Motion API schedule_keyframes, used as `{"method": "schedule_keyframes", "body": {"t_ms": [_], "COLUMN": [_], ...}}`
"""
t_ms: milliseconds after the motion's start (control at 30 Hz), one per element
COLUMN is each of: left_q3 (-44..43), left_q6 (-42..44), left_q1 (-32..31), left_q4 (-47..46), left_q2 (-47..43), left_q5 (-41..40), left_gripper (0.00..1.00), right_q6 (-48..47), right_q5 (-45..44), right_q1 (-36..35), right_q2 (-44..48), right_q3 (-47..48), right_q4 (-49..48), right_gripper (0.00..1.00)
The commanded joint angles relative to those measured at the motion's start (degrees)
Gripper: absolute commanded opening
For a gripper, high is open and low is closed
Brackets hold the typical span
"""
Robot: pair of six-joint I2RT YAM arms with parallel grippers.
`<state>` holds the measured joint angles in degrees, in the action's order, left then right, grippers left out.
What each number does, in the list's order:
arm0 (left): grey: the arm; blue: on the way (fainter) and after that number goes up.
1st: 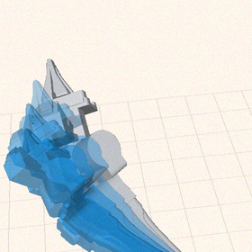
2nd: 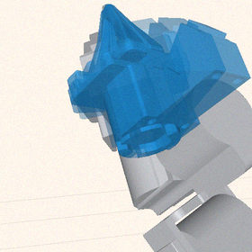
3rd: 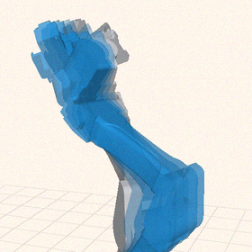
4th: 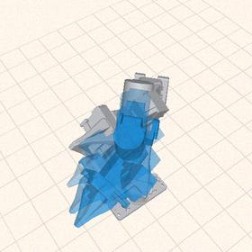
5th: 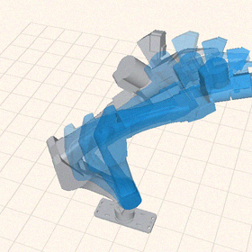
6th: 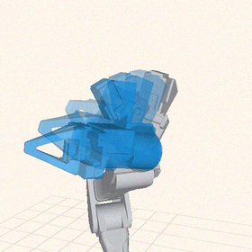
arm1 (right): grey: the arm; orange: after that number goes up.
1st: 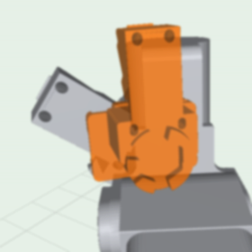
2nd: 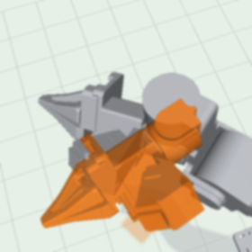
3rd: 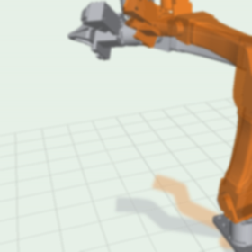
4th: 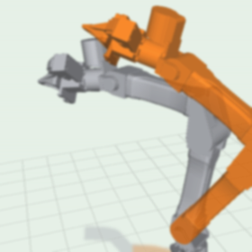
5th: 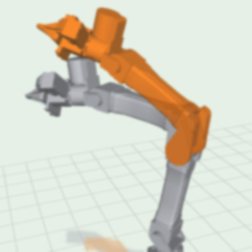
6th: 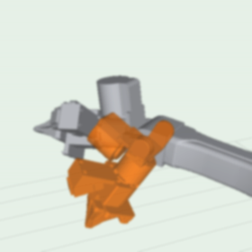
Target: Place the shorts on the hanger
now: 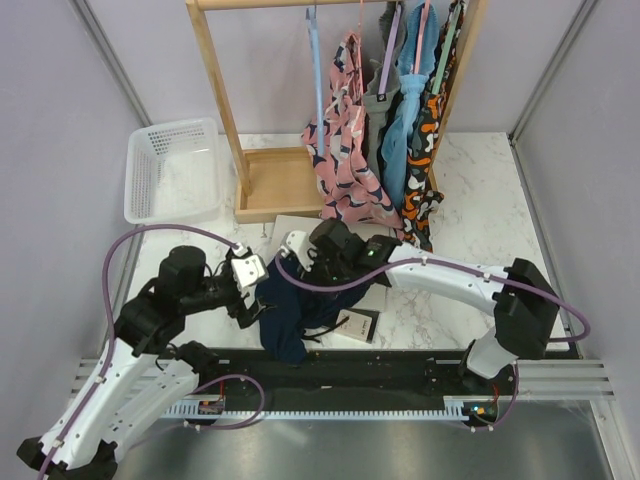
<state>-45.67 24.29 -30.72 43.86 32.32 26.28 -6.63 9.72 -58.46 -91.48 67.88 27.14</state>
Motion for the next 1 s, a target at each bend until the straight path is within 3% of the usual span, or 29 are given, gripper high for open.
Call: {"method": "schedule_keyframes", "body": {"t_ms": [0, 67, 200, 333, 500, 700, 867, 967], "left_q3": [-2.93, -4.07, -6.53, -7.15, -5.93, -0.66, 0.93, 1.55], "left_q6": [2.86, 3.39, 5.48, 10.33, 16.19, 28.15, 31.08, 31.78], "left_q1": [0.22, 0.22, 0.13, -0.48, -3.64, -15.42, -18.06, -17.97], "left_q4": [1.23, 0.01, -1.93, -4.12, -16.58, -24.07, -25.58, -22.17], "left_q2": [0.82, 0.99, 3.80, 9.68, 15.40, 20.85, 26.48, 26.40], "left_q5": [3.25, 3.34, 5.00, 8.34, 7.12, 0.18, -4.12, -8.87], "left_gripper": [0.92, 0.92, 0.92, 0.93, 0.98, 0.95, 0.71, 0.41], "right_q6": [3.46, 6.63, 12.07, 16.21, 20.42, 21.57, 22.54, 22.02], "right_q5": [11.24, 13.65, 10.68, 6.99, 5.67, 5.32, 6.10, 6.10], "right_q1": [8.78, 13.25, 14.69, 14.86, 14.95, 15.21, 16.53, 18.02], "right_q2": [6.40, 6.49, 4.21, 5.08, 7.54, 8.07, 8.34, 9.74], "right_q3": [10.33, 16.72, 23.79, 21.17, 18.08, 16.32, 16.15, 15.36], "right_q4": [3.71, 4.76, 6.96, 4.17, 0.99, 0.55, 0.29, 0.37], "right_gripper": [0.00, 0.00, 0.00, 0.00, 0.00, 0.00, 0.00, 0.00]}}
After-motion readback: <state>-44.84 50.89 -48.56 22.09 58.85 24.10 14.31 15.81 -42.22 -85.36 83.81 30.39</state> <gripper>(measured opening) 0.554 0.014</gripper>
